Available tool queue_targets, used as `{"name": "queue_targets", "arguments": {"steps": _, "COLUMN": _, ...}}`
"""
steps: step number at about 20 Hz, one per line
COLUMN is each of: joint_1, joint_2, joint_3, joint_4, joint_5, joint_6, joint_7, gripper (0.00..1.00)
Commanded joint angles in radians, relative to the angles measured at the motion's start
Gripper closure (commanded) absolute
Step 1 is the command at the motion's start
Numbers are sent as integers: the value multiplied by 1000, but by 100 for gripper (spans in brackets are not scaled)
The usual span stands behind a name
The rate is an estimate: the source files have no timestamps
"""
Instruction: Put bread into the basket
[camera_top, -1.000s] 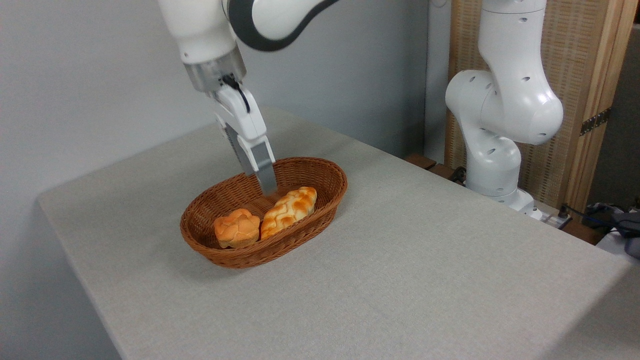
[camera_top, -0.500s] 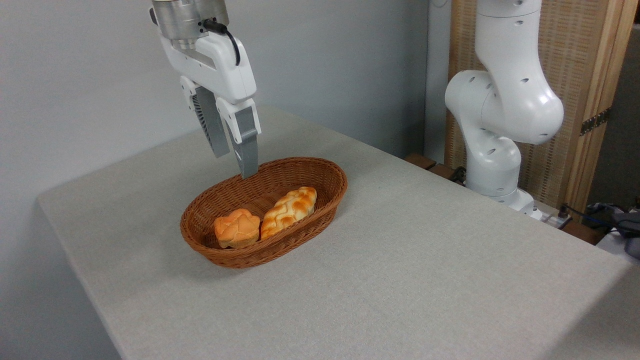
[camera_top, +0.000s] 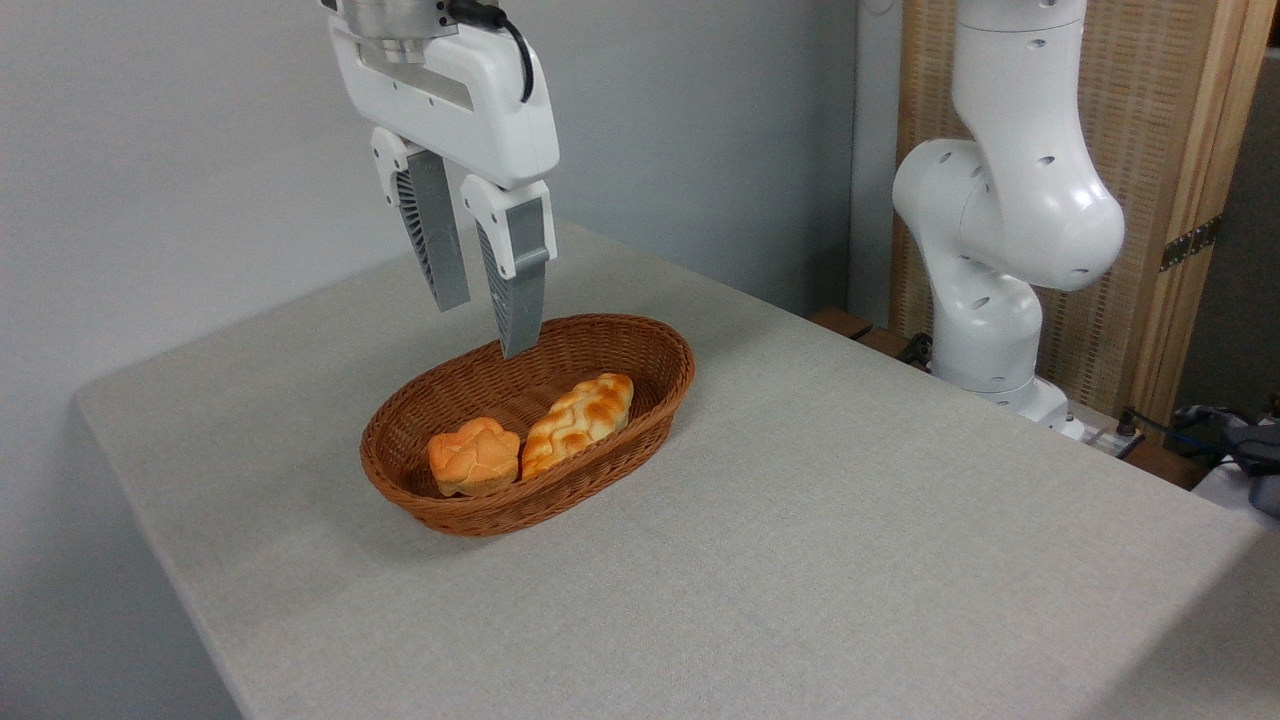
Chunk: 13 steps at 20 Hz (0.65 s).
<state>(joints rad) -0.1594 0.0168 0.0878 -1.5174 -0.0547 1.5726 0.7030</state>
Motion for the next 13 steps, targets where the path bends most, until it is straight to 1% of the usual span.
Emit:
{"name": "queue_targets", "arguments": {"steps": 1, "joint_1": 17, "joint_2": -28, "joint_3": -26, "joint_4": -43, "joint_5": -19, "joint_6": -16, "joint_7": -2, "gripper": 0}}
{"name": "queue_targets", "arguments": {"steps": 3, "joint_1": 20, "joint_2": -47, "joint_3": -26, "joint_4": -73, "joint_5": -28, "joint_6": -6, "joint_7": -3, "gripper": 0}}
{"name": "queue_targets", "arguments": {"steps": 5, "joint_1": 34, "joint_2": -54, "joint_3": -34, "joint_4": -79, "joint_5": -39, "joint_6": 4, "joint_7": -14, "gripper": 0}}
{"name": "queue_targets", "arguments": {"steps": 7, "joint_1": 73, "joint_2": -54, "joint_3": -63, "joint_4": -79, "joint_5": -54, "joint_6": 4, "joint_7": -40, "gripper": 0}}
{"name": "queue_targets", "arguments": {"steps": 13, "joint_1": 80, "joint_2": -51, "joint_3": -63, "joint_4": -72, "joint_5": -45, "joint_6": -13, "joint_7": -25, "gripper": 0}}
